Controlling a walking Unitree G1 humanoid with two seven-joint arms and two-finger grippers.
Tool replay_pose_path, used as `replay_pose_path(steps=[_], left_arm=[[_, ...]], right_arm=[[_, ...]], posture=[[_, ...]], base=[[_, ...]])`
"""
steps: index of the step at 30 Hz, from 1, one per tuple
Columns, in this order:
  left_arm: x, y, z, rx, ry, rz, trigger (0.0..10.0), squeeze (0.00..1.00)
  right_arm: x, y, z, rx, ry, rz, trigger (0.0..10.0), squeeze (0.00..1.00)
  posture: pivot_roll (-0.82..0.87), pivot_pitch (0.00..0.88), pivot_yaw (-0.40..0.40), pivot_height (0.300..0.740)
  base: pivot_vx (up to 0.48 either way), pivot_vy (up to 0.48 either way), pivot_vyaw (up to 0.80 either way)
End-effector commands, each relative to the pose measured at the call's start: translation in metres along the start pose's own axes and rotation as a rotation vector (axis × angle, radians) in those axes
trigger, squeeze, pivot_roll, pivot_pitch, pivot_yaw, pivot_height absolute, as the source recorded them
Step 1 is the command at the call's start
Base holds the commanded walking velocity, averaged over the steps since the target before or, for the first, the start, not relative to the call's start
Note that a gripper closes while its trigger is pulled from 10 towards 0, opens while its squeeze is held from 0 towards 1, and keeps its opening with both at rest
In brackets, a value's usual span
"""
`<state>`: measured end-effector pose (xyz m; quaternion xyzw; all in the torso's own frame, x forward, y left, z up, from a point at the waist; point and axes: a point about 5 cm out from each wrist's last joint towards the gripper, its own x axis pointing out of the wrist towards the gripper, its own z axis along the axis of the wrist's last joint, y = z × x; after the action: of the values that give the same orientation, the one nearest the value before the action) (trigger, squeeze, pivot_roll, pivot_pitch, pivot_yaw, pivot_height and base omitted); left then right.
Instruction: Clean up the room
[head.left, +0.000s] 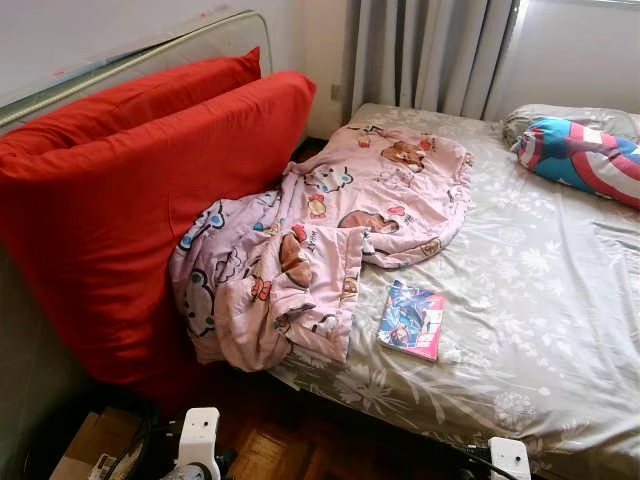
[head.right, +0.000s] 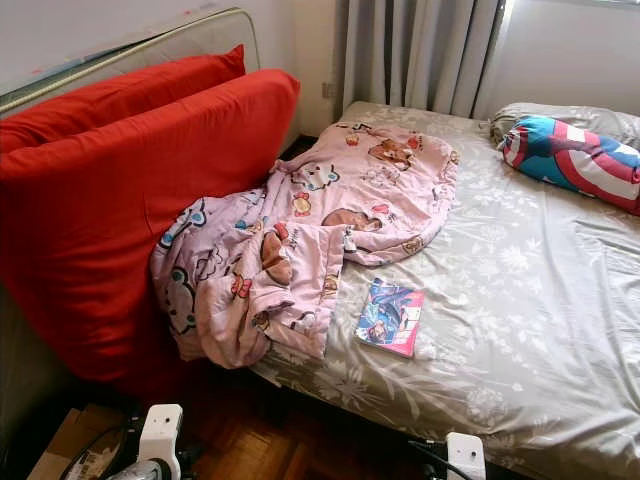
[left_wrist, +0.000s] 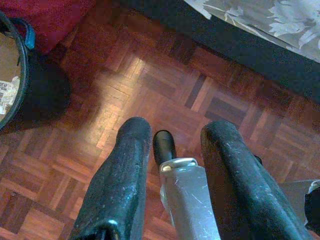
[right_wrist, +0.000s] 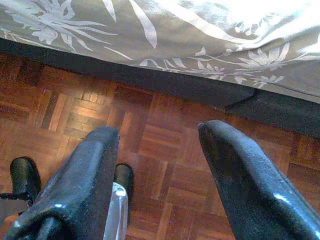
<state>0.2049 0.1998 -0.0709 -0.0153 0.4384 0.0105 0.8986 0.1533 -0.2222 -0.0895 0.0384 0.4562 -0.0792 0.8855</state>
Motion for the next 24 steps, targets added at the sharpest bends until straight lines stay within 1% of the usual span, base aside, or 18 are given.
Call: replay_pose_path(steps=[1, 3, 24], left_arm=[[-0.0012, 0.0046, -0.0023, -0.003, 0.000, 0.012, 10.0, 0.00], [-0.0012, 0.0047, -0.0021, -0.002, -0.001, 0.012, 10.0, 0.00], [-0.0010, 0.0050, -0.0009, -0.006, -0.003, 0.009, 10.0, 0.00]], right_arm=[[-0.0005, 0.0006, -0.0034, 0.003, 0.015, -0.001, 10.0, 0.00], [-0.0004, 0.0006, -0.0033, 0.003, 0.015, -0.001, 10.0, 0.00], [-0.0001, 0.0012, -0.0024, 0.002, 0.014, 0.003, 10.0, 0.00]], posture=[[-0.10, 0.000, -0.013, 0.740], [-0.10, 0.000, -0.013, 0.740], [-0.10, 0.000, -0.014, 0.740]], base=[[0.000, 0.000, 0.00], [0.000, 0.000, 0.00], [0.252, 0.000, 0.00]])
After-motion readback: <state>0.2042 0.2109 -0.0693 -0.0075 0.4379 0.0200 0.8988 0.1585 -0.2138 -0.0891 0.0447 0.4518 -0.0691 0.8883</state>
